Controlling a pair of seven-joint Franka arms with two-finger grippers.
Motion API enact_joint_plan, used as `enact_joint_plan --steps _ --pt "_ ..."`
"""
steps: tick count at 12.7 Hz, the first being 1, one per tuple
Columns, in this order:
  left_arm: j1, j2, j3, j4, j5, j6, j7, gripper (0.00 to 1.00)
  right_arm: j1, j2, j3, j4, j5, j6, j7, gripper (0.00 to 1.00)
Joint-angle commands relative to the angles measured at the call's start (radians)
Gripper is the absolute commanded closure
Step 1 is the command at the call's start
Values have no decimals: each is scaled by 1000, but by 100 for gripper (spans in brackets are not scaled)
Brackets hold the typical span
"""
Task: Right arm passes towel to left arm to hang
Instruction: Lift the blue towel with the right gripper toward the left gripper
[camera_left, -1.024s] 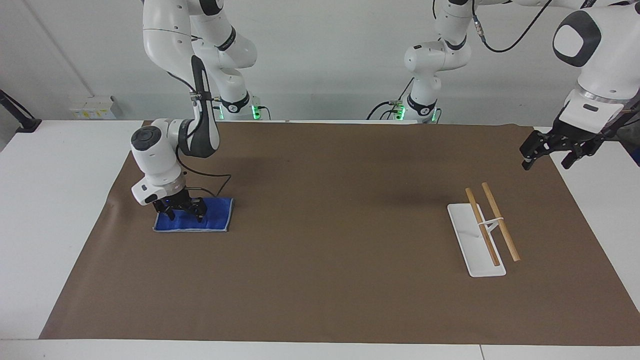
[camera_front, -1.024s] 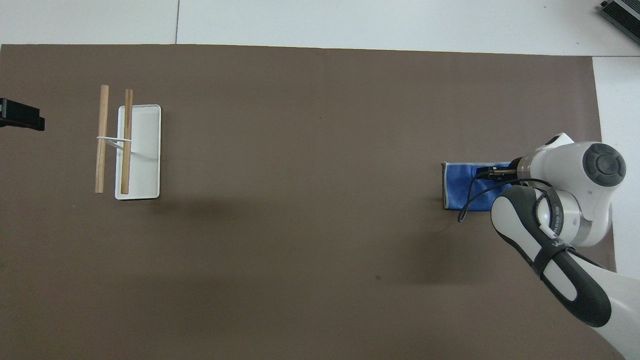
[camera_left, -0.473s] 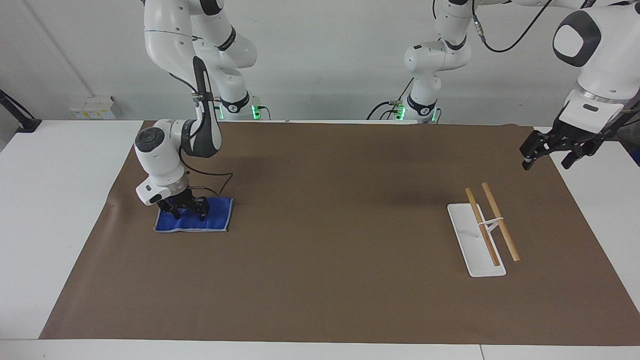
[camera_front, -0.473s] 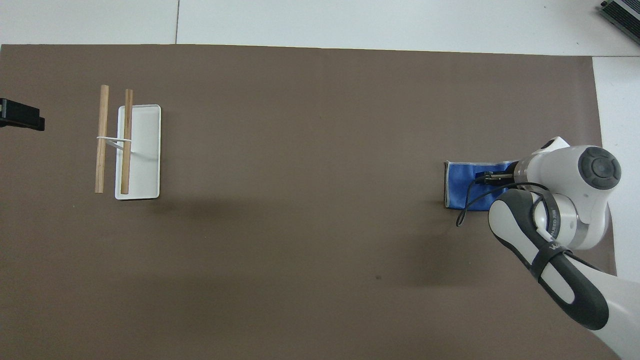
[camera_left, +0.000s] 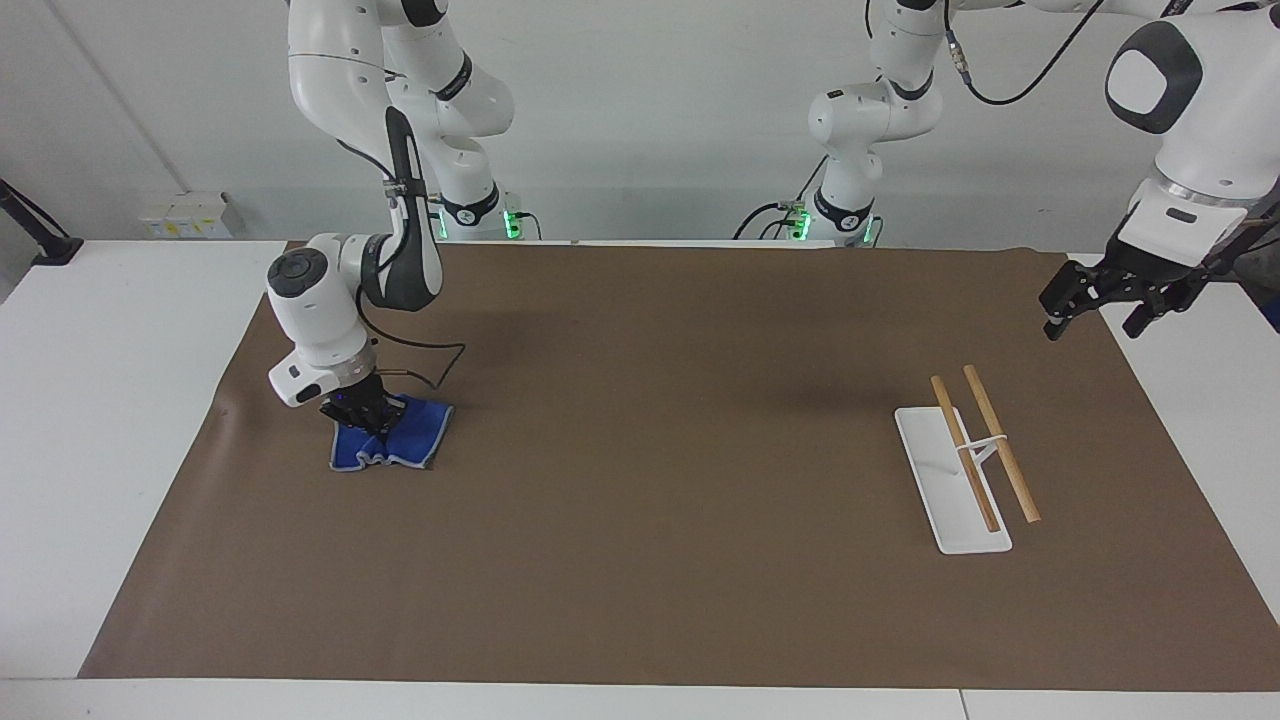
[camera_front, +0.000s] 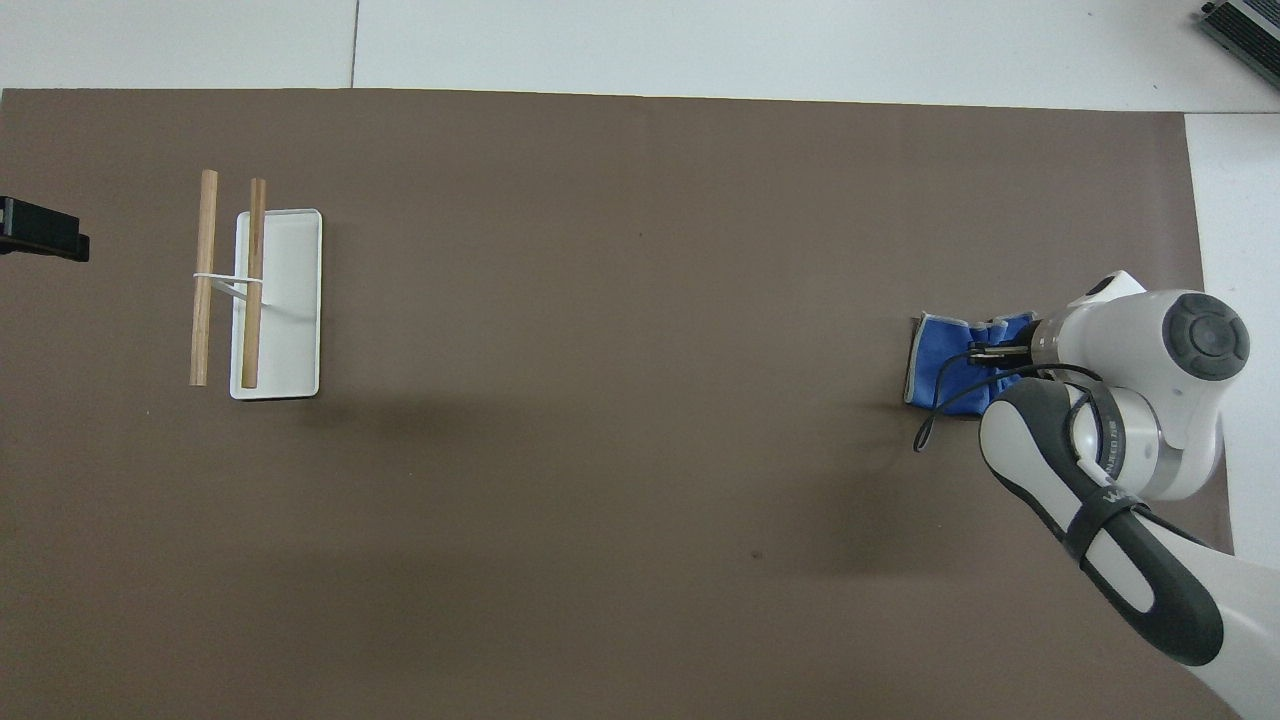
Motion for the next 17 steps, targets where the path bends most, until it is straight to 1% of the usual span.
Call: enact_joint_plan --steps 1,4,7,9,11,13,15,17 --pt "9 -32 -1 -38 -10 7 16 0 -2 -35 4 -13 3 -14 9 100" --pt "9 -32 -1 -38 -10 7 16 0 27 -91 13 7 4 -73 46 100" --pt "9 -32 -1 -38 -10 7 16 0 90 -167 19 69 4 -209 127 100" --pt "9 -32 -1 -38 -10 7 16 0 122 -214 28 103 22 -269 150 100" --pt "9 -32 -1 -38 -10 7 16 0 139 -233 43 146 164 -278 150 100" --pt "9 -32 -1 -38 -10 7 16 0 142 -230 68 191 260 -278 166 100" --pt "9 -32 -1 -38 -10 7 16 0 142 -231 124 215 346 -278 254 100" --pt "9 -32 -1 -38 -10 7 16 0 142 -230 192 249 374 -277 393 100"
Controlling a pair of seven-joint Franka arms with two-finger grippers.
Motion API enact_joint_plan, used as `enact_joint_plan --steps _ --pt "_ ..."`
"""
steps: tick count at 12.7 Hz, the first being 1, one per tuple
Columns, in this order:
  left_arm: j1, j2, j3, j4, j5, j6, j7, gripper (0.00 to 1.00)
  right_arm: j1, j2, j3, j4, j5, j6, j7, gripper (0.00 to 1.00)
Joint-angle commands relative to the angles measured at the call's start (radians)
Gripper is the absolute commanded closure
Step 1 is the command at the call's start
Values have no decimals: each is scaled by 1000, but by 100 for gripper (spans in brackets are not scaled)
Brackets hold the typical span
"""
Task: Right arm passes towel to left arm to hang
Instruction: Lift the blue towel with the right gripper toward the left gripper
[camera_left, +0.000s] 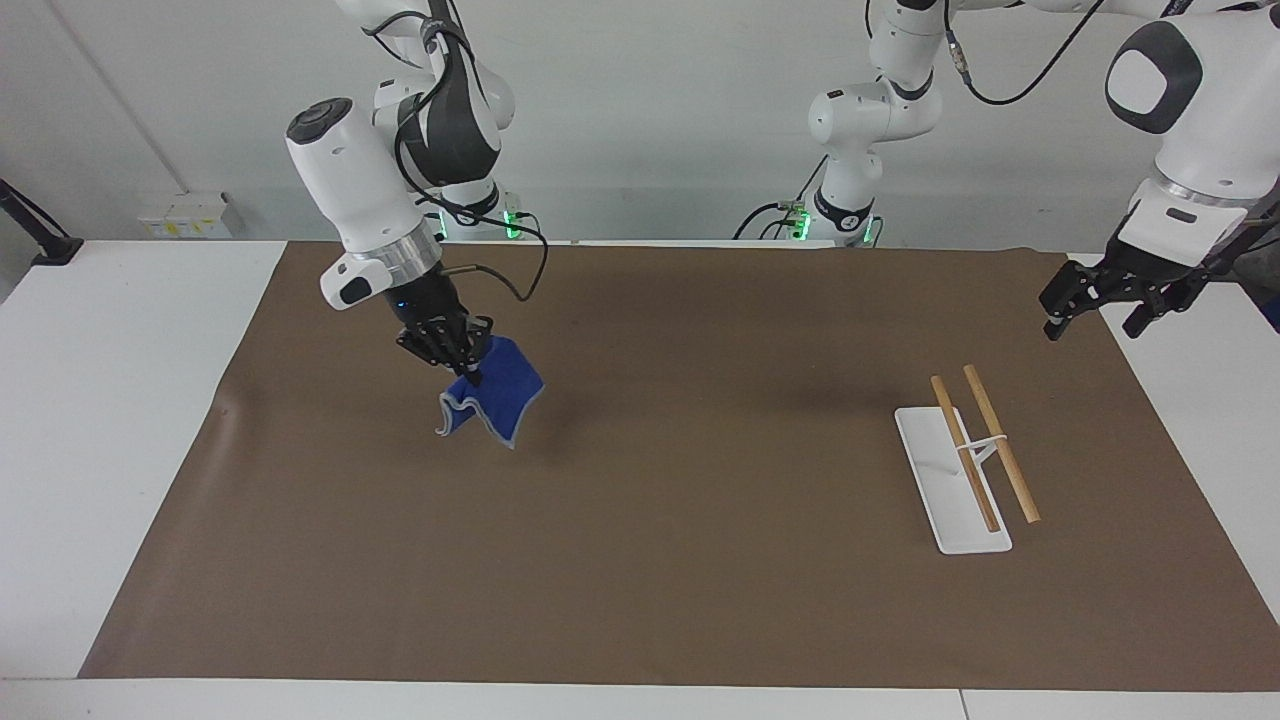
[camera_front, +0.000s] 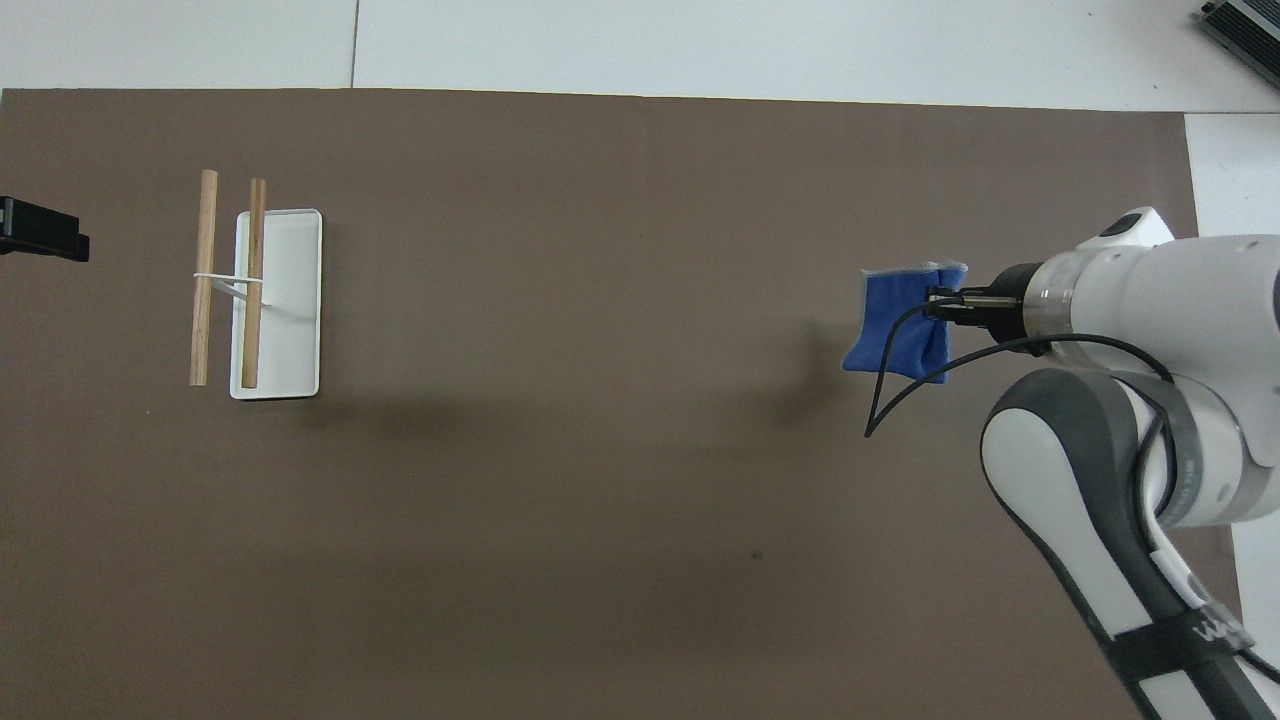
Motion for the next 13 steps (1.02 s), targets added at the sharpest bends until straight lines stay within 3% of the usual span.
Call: enact_joint_plan --steps 1,6,10,13 --pt "9 -32 -1 -37 -10 7 16 0 -2 15 88 63 33 -12 208 100" --pt "9 -32 -1 -37 -10 7 16 0 -2 18 220 86 43 3 425 100" --pt "3 -44 -2 -48 -10 -33 14 0 36 24 236 112 213 20 459 100" --pt "-3 -59 -2 -48 -11 -37 16 0 83 39 237 115 288 155 587 100"
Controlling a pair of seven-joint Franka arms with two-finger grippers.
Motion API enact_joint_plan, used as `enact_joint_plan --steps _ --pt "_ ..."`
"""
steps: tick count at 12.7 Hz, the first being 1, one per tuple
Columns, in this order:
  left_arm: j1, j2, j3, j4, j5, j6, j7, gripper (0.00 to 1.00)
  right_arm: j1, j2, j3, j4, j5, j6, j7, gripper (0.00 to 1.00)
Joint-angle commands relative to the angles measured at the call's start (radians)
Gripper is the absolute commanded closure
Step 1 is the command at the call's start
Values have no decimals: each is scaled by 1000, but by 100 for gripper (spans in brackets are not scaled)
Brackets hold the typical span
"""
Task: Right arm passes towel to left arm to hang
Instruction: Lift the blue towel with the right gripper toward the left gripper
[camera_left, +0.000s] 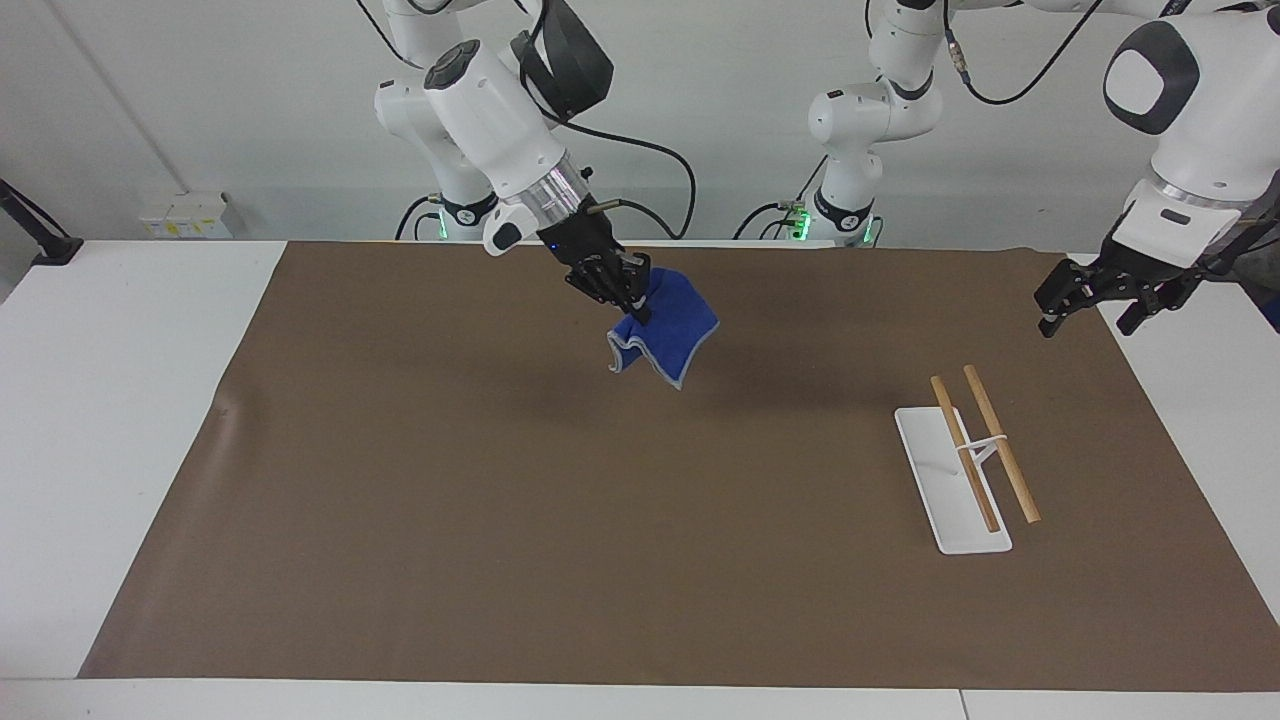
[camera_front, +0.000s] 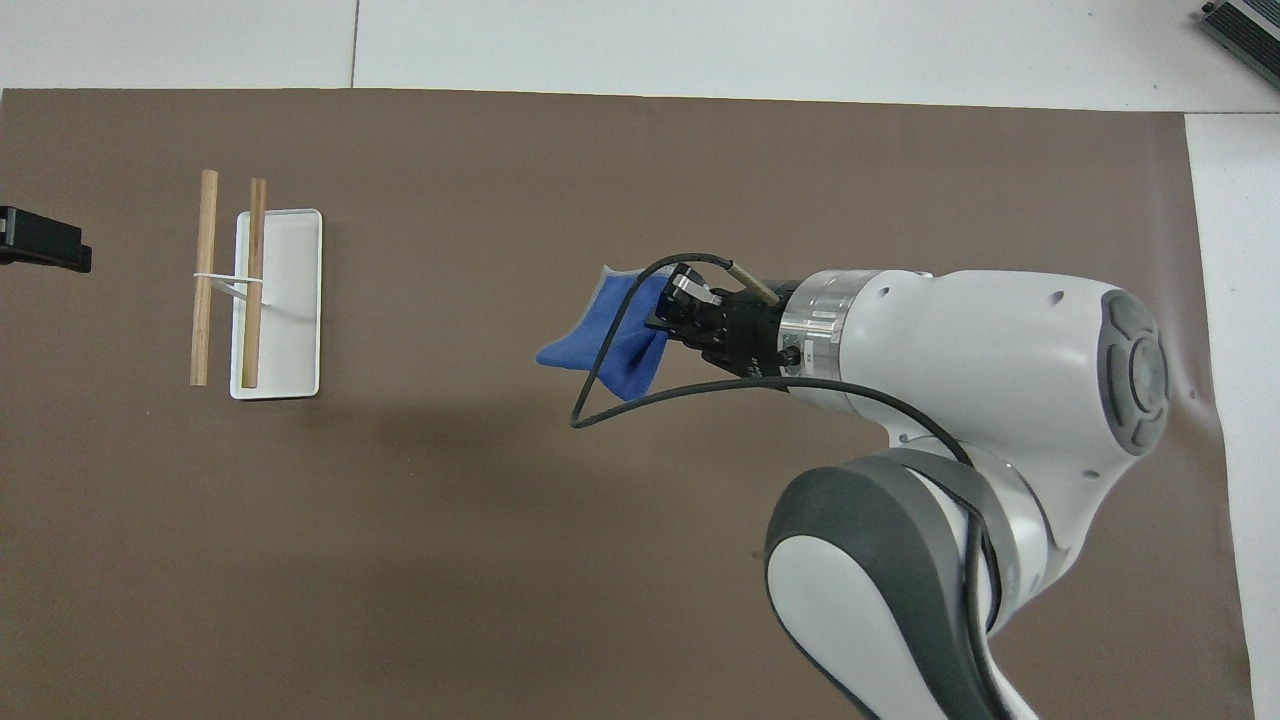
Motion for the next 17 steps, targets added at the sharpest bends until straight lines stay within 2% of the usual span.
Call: enact_joint_plan --steps 1,4,5,6,8,11,13,15,17 --pt "-11 -51 0 -41 -11 -10 11 0 34 29 7 31 64 82 127 100" --pt "-9 -54 -2 -46 -16 -5 -3 0 67 61 7 102 119 114 285 100" --pt "-2 -70 -2 -82 -69 7 -43 0 67 70 7 122 121 114 315 100" --pt "7 -88 1 -118 -173 24 -92 0 65 72 7 128 122 113 321 100" --pt "7 -114 3 -177 -288 70 -236 0 67 82 7 149 150 104 321 100" --pt "-41 -163 -6 -302 -424 224 -547 0 65 84 7 149 153 96 314 100" --pt "-77 -166 -19 -314 -438 268 -726 0 67 93 7 148 150 96 307 100" --pt "-69 -166 -68 -317 -519 312 -849 0 65 92 7 145 150 94 298 100" --pt "-71 -165 -141 -339 -522 424 -1045 0 65 92 7 145 150 90 297 100"
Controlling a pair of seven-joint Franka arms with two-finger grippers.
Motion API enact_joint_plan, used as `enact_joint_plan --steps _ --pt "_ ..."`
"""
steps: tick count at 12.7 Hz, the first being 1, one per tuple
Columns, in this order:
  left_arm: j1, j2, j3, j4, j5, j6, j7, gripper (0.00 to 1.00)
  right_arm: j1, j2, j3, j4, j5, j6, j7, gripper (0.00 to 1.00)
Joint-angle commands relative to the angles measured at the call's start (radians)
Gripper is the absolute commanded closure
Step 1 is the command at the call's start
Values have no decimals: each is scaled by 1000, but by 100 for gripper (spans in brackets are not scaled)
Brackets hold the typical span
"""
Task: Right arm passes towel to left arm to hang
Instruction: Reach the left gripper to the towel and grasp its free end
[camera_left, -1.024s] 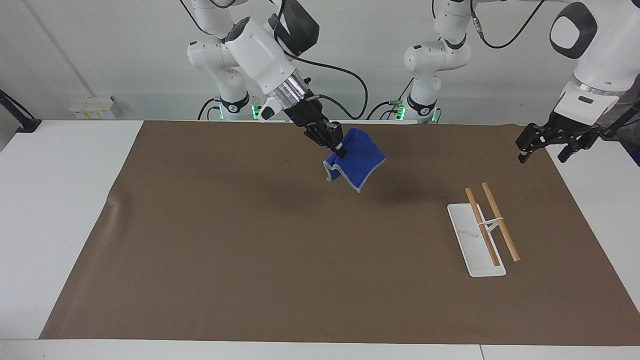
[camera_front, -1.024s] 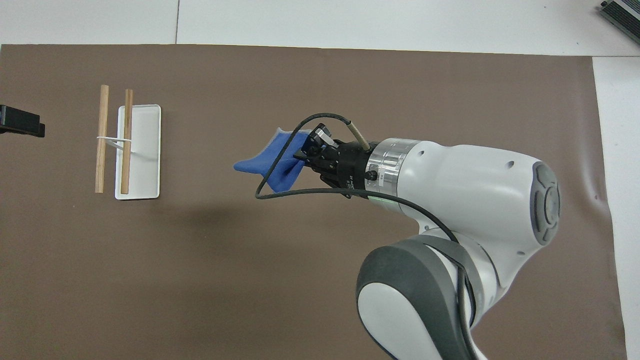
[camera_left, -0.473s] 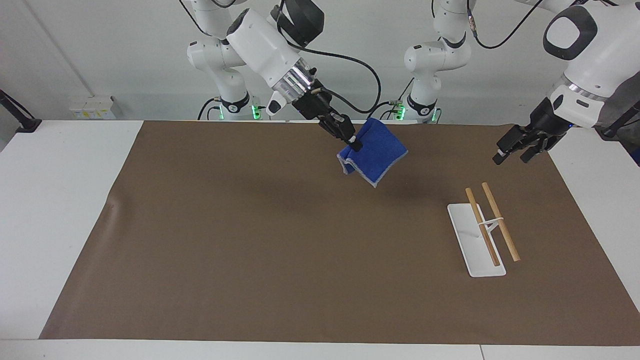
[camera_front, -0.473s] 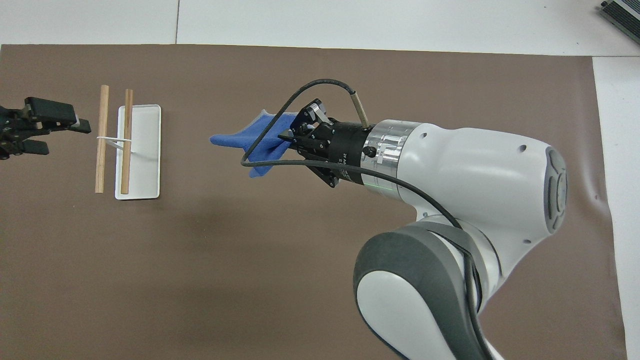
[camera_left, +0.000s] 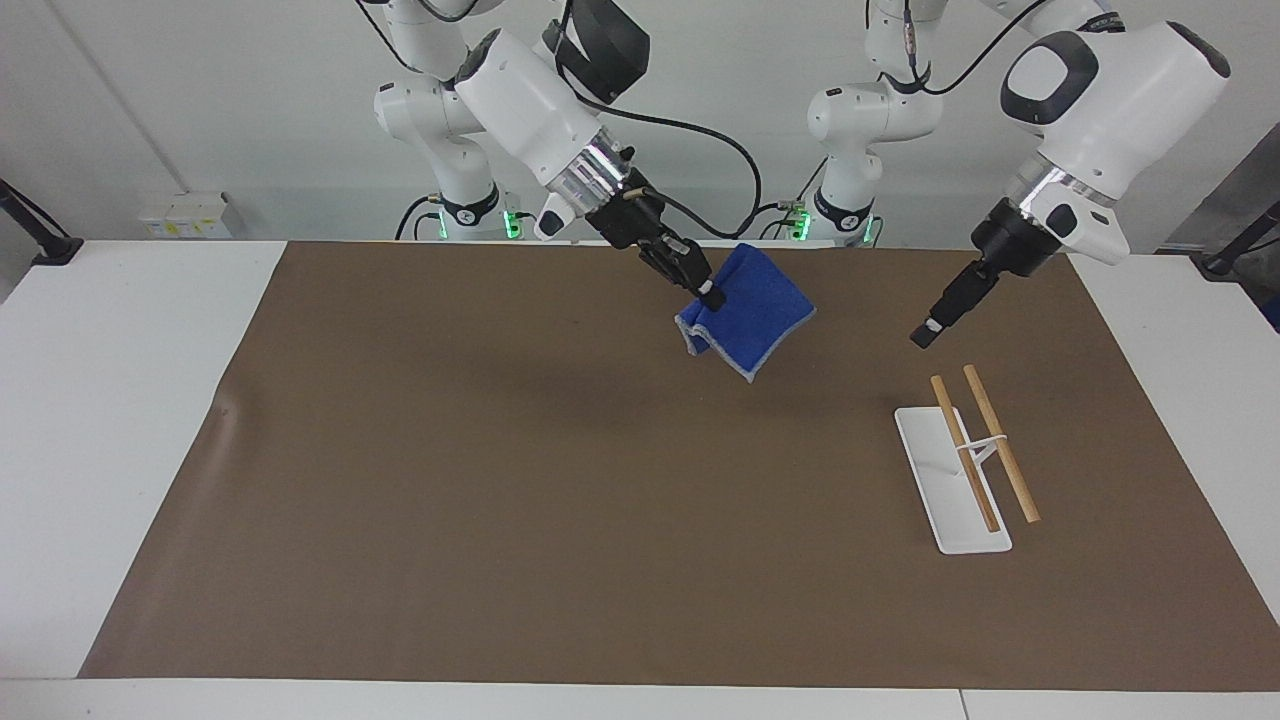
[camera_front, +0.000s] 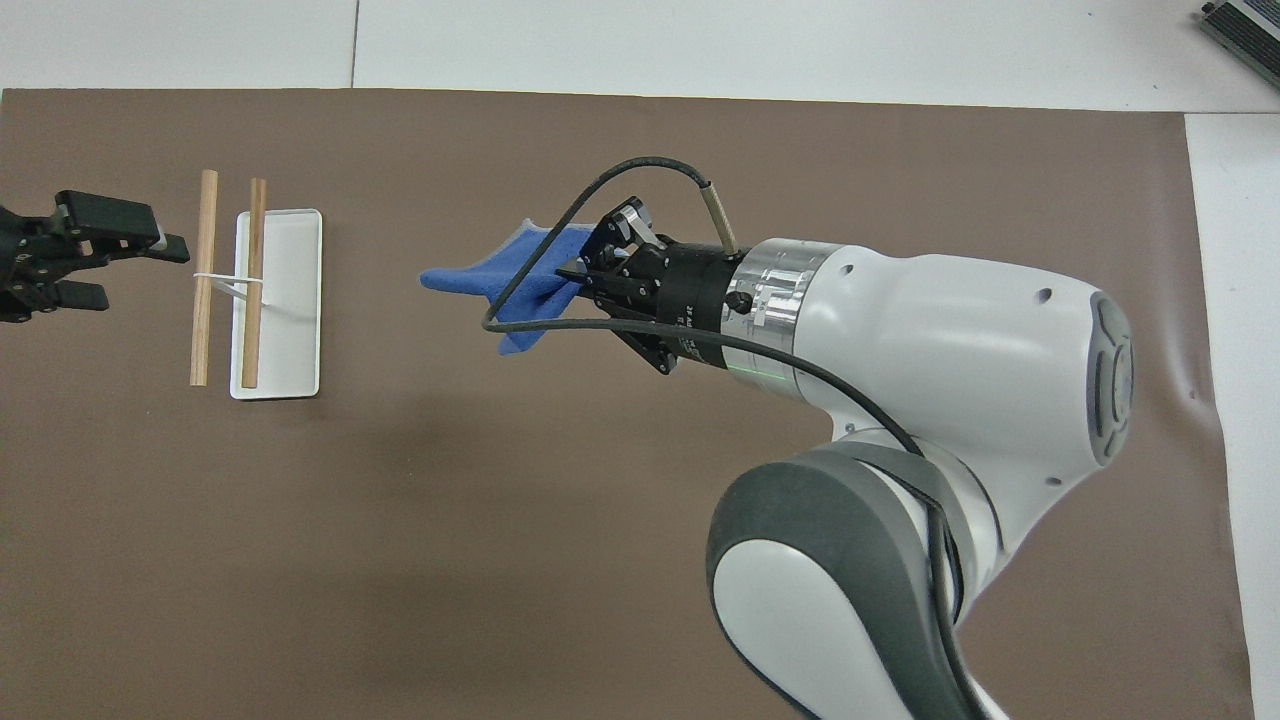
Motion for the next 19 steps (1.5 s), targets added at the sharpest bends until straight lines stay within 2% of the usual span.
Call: enact_joint_plan --steps 1,3,5,11,15,19 --pt "4 -35 -88 -83 -32 167 -196 0 -5 9 7 17 23 -15 -15 100" --pt "8 -38 -154 -114 -63 290 -293 0 -5 8 6 17 17 -35 -16 100" --pt "8 -35 -191 -122 -64 358 -356 0 -5 8 6 17 14 -37 -18 100" --pt "13 -38 -233 -114 -69 347 -465 0 -5 6 5 15 13 -35 -19 100" --pt "33 -40 -262 -106 -72 284 -471 0 -5 3 5 14 13 -37 -19 100" --pt "45 -40 -273 -108 -77 269 -468 21 -5 3 5 12 13 -37 -22 100"
